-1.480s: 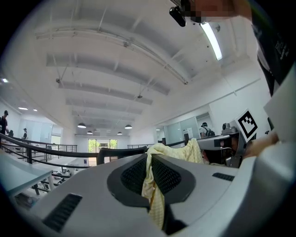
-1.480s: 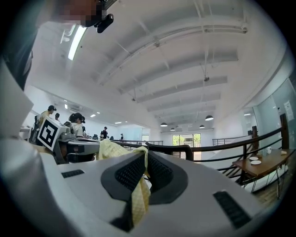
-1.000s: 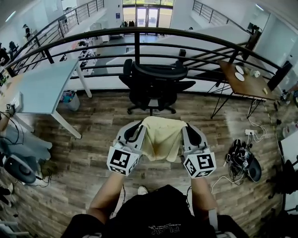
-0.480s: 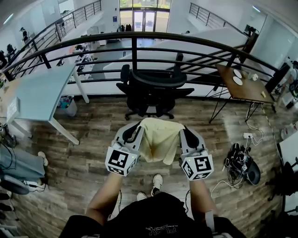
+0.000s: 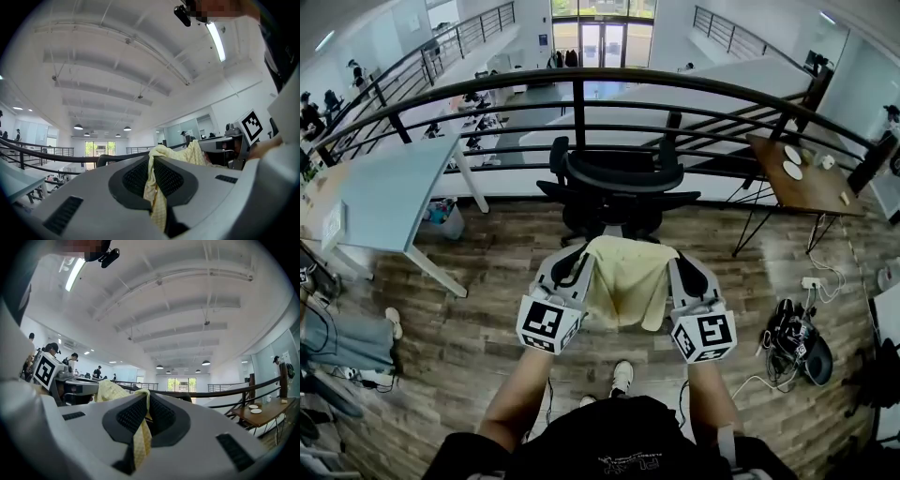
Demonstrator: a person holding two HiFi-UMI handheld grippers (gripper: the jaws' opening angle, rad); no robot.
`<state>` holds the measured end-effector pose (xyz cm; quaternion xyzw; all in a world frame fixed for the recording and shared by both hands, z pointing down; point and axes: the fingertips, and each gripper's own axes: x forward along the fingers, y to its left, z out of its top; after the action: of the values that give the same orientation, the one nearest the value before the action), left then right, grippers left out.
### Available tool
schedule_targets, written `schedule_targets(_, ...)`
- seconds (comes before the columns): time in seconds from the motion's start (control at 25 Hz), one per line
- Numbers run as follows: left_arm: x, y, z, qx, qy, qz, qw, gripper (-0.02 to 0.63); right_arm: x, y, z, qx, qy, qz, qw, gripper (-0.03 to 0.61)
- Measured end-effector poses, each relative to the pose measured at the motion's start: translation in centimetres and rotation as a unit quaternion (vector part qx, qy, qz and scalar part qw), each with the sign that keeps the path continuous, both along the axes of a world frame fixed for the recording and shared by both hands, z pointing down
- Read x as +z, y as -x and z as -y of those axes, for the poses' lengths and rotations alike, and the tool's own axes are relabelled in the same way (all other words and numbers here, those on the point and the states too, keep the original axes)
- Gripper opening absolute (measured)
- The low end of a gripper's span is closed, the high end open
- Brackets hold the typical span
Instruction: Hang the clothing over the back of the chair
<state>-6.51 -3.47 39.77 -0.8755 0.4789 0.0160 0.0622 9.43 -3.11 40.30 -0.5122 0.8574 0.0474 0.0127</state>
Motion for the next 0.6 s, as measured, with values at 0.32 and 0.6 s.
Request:
schedule_targets(0.32, -0.4, -0.8, 3.6, -0.019, -0.004, 0.004, 0.9998, 0.034, -0.4, -0.9, 4.2, -0.020, -0.007, -0.005, 1.000, 0.031)
schedule_targets(0.6, -0.3, -1.0, 6.9, -0.036, -0.001, 0.012, 0.9993, 0.034, -0.5, -1.0, 7.7, -0.034, -0.012, -0.009, 0.999, 0.031)
